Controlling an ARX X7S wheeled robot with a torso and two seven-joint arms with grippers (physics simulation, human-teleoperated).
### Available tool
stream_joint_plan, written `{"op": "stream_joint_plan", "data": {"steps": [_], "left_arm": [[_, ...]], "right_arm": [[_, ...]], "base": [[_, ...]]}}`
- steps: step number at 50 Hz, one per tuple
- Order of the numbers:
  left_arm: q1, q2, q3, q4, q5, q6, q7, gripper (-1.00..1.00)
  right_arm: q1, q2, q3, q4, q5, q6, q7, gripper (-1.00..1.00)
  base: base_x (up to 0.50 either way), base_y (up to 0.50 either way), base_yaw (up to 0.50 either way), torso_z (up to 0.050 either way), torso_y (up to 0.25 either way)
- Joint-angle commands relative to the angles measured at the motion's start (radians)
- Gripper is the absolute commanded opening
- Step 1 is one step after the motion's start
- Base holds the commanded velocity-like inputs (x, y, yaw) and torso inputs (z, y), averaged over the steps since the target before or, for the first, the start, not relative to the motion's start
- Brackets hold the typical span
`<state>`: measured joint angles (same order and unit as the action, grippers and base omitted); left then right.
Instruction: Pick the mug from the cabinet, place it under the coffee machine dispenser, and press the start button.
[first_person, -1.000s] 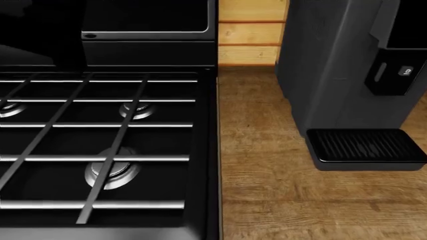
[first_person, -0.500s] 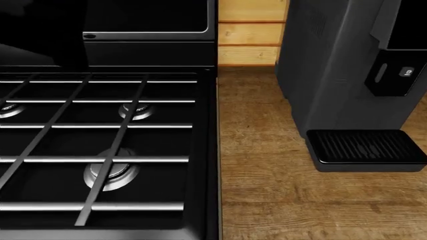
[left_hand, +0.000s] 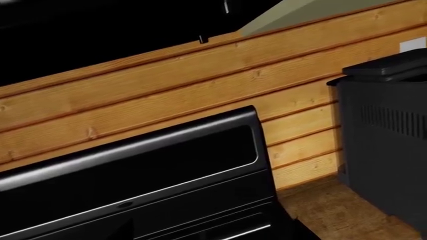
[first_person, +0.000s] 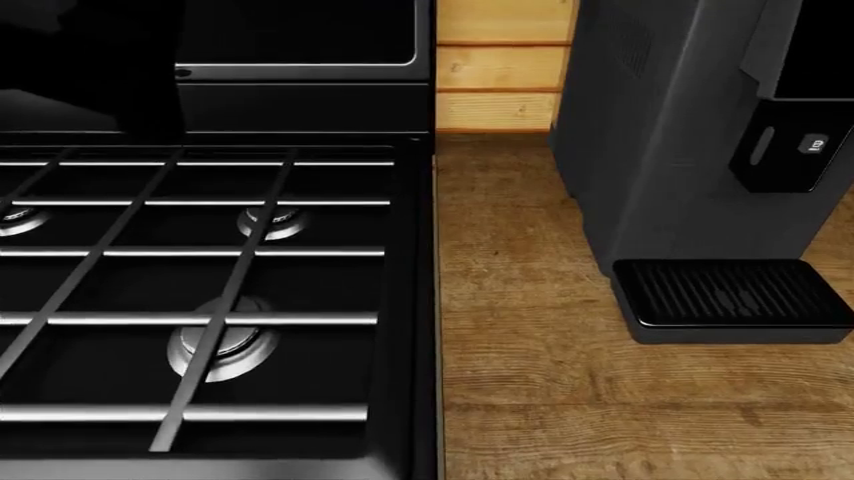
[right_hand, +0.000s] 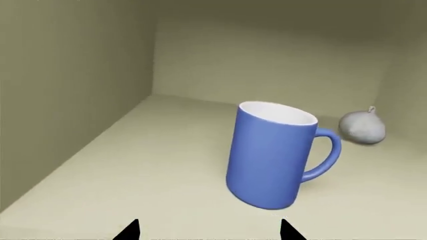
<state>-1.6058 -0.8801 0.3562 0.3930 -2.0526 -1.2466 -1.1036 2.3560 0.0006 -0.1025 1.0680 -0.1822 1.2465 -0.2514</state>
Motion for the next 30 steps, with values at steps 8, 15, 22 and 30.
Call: {"op": "stream_joint_plan", "data": {"steps": [8,15,22,30], "left_arm": [[-0.024,-0.005,0.028,0.009,-0.042,0.020,-0.032,1.00],[-0.021,-0.004,0.027,0.009,-0.036,0.024,-0.024,1.00],[-0.016,-0.009,0.025,0.010,-0.028,0.026,-0.014,1.00],[0.001,-0.019,0.018,0.020,-0.022,0.034,-0.007,1.00]], "right_arm": [[0.000,0.009,0.044,-0.068,-0.219,-0.044,-0.123,1.00],[0.000,0.014,0.047,-0.069,-0.217,-0.043,-0.100,1.00],[0.000,0.021,0.049,-0.037,-0.170,-0.037,-0.031,1.00],[0.000,0.019,0.046,-0.024,-0.163,-0.045,-0.025,1.00]], "base": [[0.00,0.00,0.00,0.000,0.000],[0.00,0.00,0.00,0.000,0.000],[0.00,0.00,0.00,0.000,0.000],[0.00,0.00,0.00,0.000,0.000]]}}
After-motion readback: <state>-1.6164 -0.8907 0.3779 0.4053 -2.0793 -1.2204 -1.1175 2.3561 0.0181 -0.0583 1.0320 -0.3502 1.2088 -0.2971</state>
